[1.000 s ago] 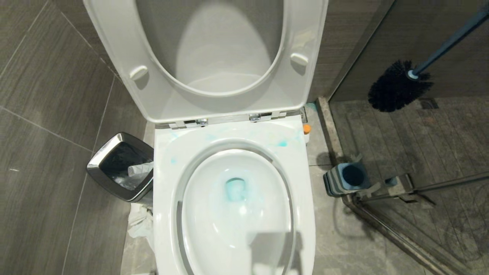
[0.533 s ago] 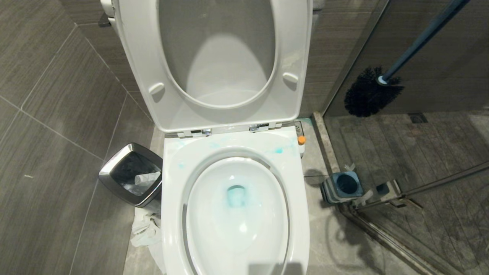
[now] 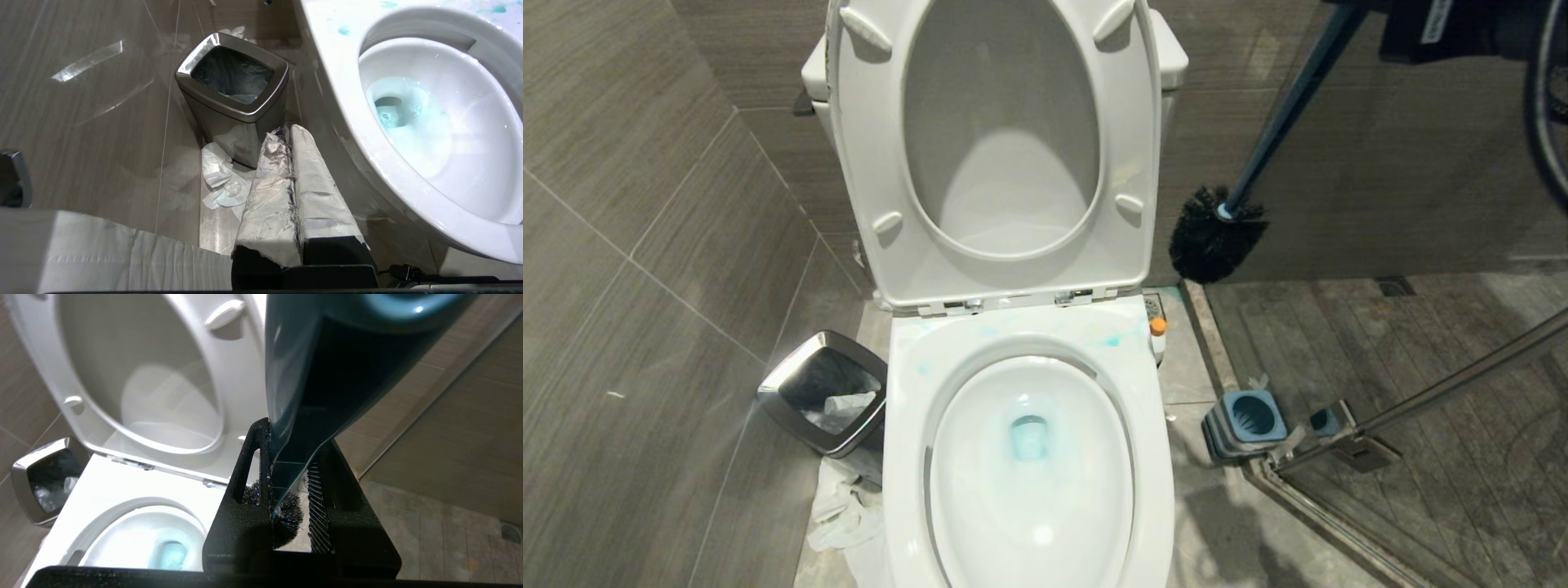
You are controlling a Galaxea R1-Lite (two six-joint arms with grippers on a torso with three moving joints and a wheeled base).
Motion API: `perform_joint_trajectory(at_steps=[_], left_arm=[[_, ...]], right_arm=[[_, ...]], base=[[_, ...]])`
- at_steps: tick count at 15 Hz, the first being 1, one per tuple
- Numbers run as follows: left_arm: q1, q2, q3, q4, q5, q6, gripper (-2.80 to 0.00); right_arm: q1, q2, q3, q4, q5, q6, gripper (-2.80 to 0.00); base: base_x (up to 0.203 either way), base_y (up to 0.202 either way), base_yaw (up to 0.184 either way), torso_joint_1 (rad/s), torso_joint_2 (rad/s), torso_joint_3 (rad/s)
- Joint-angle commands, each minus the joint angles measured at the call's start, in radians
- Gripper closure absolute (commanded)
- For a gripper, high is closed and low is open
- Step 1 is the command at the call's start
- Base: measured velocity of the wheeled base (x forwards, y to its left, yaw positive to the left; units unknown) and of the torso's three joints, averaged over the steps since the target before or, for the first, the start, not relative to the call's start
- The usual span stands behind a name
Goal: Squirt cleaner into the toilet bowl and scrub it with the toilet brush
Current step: Scrub the toilet bowl
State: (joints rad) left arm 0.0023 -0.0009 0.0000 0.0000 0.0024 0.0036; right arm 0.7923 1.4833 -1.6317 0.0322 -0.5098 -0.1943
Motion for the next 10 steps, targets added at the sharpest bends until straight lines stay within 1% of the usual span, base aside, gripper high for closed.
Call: perform_joint_trajectory(at_steps=[1,2,5,8,10], left_arm=[[-0.001,0.001,0.0,0.0,0.001,-0.001,0.0],[0.0,0.001,0.0,0.0,0.001,-0.001,0.0],[-0.001,0.001,0.0,0.0,0.001,-0.002,0.0],[0.0,0.001,0.0,0.0,0.001,-0.004,0.0],[0.0,0.001,0.0,0.0,0.001,-0.004,0.0]], right_arm=[[0.01,0.105,0.0,-0.025,-0.004,0.002,0.0],[0.014,0.131,0.0,-0.037,-0.004,0.004,0.0],[0.076,0.206,0.0,-0.043,-0.004,0.039,0.0],[0.091,0.288,-0.015,-0.046,-0.003,0.058,0.0],[0.094,0.344,-0.035,-0.046,-0.003,0.098,0.0]], base=[[0.0,0.0,0.0,0.003,0.0,0.207],[0.0,0.0,0.0,0.008,0.0,0.187],[0.0,0.0,0.0,0.0,0.0,0.2],[0.0,0.0,0.0,0.0,0.0,0.203],[0.0,0.0,0.0,0.006,0.0,0.197]])
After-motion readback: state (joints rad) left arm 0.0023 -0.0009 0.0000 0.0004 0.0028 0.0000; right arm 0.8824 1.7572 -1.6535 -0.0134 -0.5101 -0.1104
